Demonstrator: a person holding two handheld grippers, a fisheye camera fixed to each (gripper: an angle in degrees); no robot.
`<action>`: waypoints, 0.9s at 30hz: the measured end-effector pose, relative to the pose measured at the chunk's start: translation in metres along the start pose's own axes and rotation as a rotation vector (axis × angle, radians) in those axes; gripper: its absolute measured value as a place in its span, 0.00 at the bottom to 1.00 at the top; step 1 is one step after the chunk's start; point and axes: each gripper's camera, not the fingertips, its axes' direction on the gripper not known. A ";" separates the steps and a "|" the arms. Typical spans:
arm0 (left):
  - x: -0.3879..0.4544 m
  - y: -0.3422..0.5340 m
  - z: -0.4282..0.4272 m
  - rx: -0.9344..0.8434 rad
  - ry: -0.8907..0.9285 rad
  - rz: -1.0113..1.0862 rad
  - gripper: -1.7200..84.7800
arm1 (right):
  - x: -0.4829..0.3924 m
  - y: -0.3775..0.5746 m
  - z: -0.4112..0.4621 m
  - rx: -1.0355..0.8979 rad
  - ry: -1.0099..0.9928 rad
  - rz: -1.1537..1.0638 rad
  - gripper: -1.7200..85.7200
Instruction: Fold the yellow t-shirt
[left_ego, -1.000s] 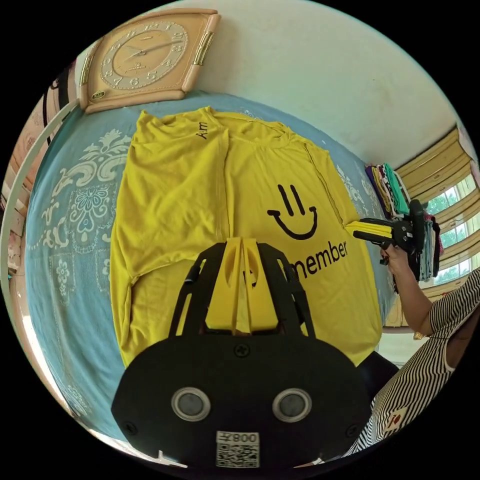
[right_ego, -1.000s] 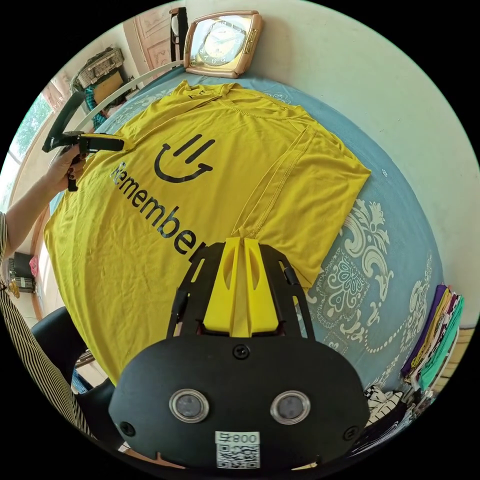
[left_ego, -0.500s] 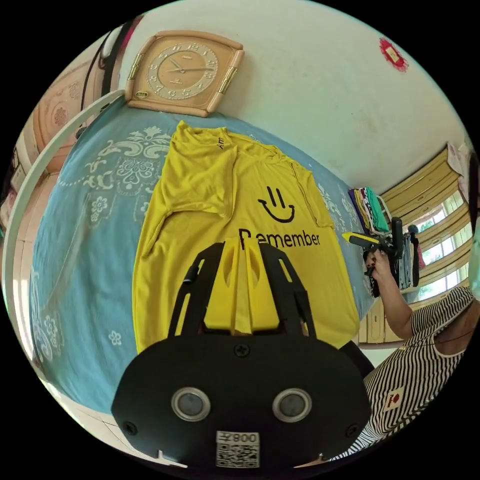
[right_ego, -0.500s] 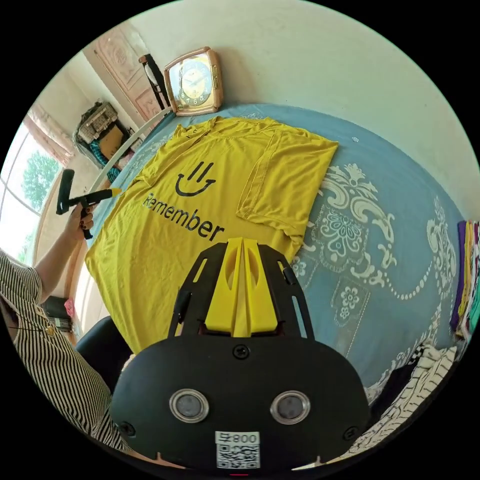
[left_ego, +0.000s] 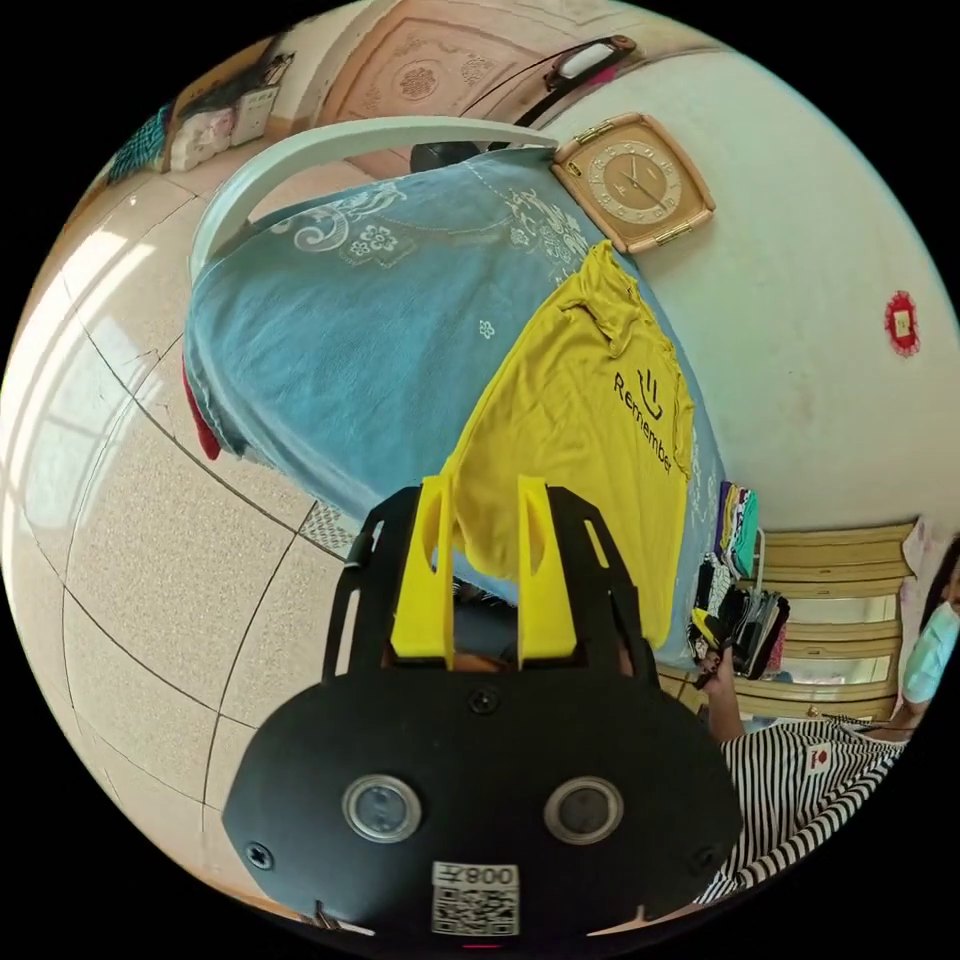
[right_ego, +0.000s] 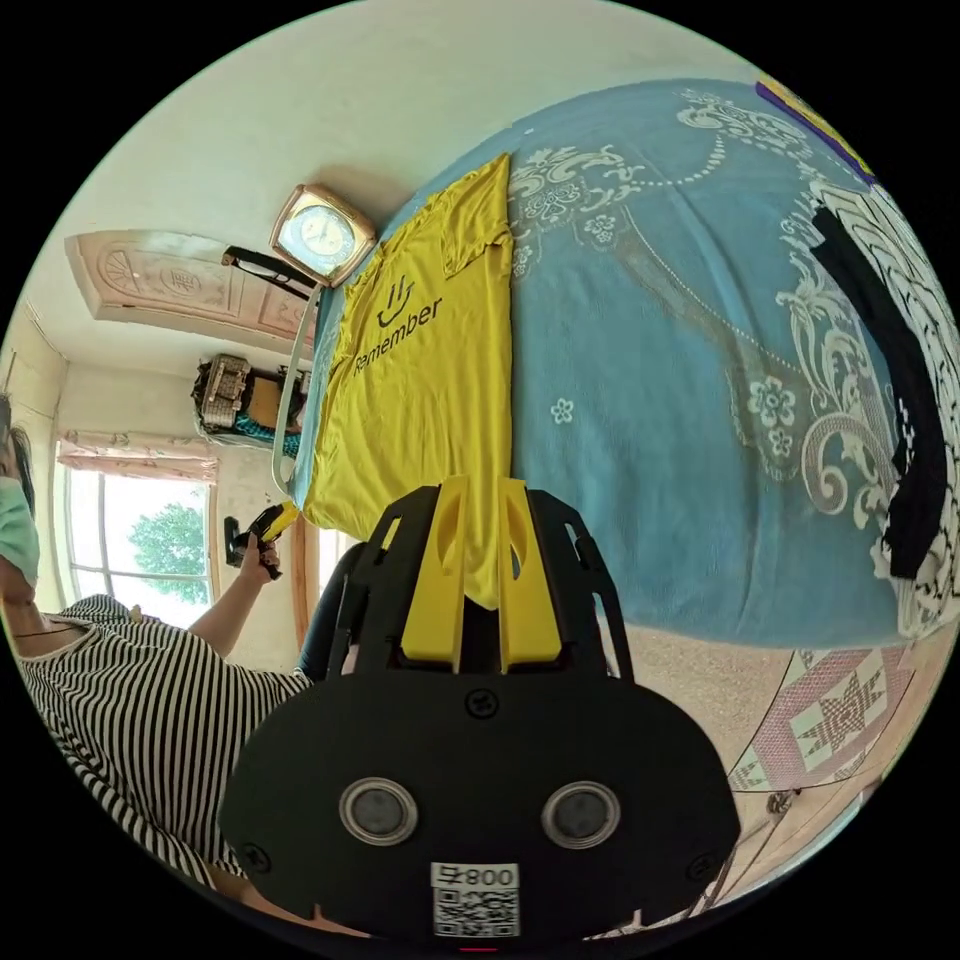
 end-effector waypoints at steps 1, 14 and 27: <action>-0.012 0.009 -0.003 -0.012 0.009 -0.017 0.13 | 0.005 0.007 0.002 -0.007 -0.006 0.011 0.09; -0.048 0.069 -0.017 -0.195 -0.045 0.096 0.12 | 0.077 0.093 0.063 -0.056 -0.020 0.101 0.11; -0.082 0.143 -0.058 -0.200 -0.018 0.068 0.05 | 0.123 0.138 0.101 -0.135 -0.023 0.102 0.04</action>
